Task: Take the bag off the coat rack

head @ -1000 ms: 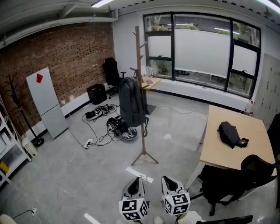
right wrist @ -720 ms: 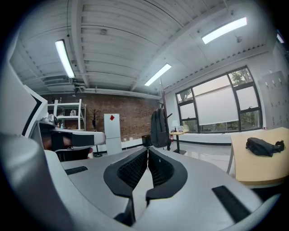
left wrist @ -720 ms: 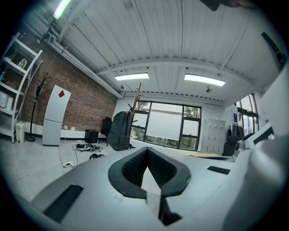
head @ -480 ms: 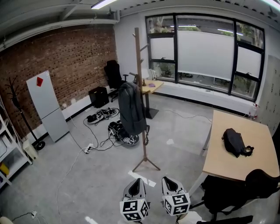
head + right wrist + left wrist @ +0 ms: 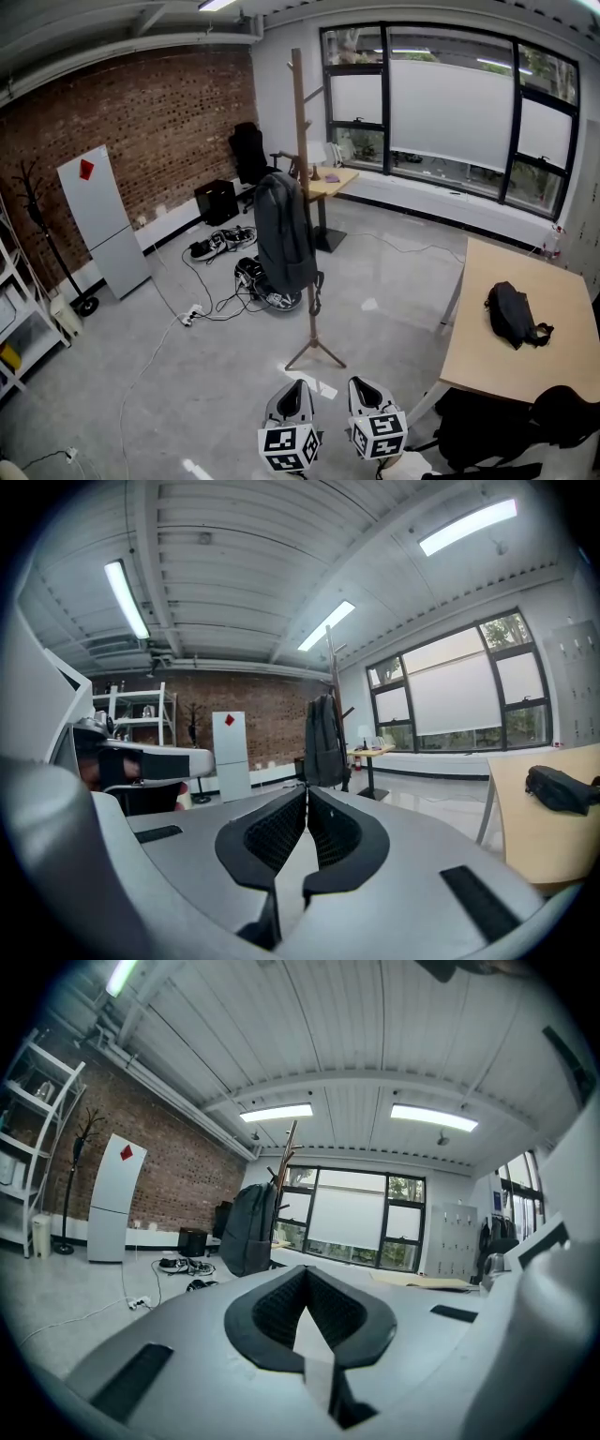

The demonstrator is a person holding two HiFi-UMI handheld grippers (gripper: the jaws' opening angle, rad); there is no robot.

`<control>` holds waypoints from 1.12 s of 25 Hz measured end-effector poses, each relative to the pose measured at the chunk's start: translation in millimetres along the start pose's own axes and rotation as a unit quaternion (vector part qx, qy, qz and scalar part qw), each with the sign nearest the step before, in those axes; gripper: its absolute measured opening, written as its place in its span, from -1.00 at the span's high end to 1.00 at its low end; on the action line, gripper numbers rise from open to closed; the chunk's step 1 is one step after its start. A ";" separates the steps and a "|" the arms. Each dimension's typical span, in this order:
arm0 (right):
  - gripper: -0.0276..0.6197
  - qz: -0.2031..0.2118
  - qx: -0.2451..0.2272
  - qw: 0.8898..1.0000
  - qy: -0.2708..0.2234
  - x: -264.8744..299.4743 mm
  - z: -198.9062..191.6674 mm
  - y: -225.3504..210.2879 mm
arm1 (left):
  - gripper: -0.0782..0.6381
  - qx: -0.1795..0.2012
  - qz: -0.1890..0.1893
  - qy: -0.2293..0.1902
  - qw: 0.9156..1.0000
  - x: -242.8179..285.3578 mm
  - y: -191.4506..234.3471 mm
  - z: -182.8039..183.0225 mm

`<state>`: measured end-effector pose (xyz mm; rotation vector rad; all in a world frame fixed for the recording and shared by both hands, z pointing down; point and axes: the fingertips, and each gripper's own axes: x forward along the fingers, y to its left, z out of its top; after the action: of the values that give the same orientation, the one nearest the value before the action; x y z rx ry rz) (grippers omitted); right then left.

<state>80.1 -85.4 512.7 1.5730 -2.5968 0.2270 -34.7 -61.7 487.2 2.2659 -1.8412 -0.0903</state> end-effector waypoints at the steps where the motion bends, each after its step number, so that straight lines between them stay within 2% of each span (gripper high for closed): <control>1: 0.87 0.001 0.000 1.000 0.002 3.5 -0.5 -1.2 | 0.80 0.000 0.001 0.000 1.000 3.2 1.2 0.6; 9: 0.87 -0.006 -0.009 1.000 0.006 27.4 0.3 -13.3 | 0.80 -0.002 0.007 -0.002 1.000 25.1 10.5 3.2; 19: 0.87 -0.016 -0.011 1.000 0.015 57.4 1.2 -32.2 | 0.80 -0.005 -0.004 -0.004 1.000 61.6 18.7 7.7; 28: 0.87 -0.014 -0.008 0.999 0.029 104.9 1.9 -39.2 | 0.80 -0.008 -0.010 -0.007 1.000 106.6 41.2 16.8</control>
<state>66.3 -195.1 530.6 1.5733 -2.5258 0.2455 -54.6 -175.4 489.1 2.2795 -1.8182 -0.1223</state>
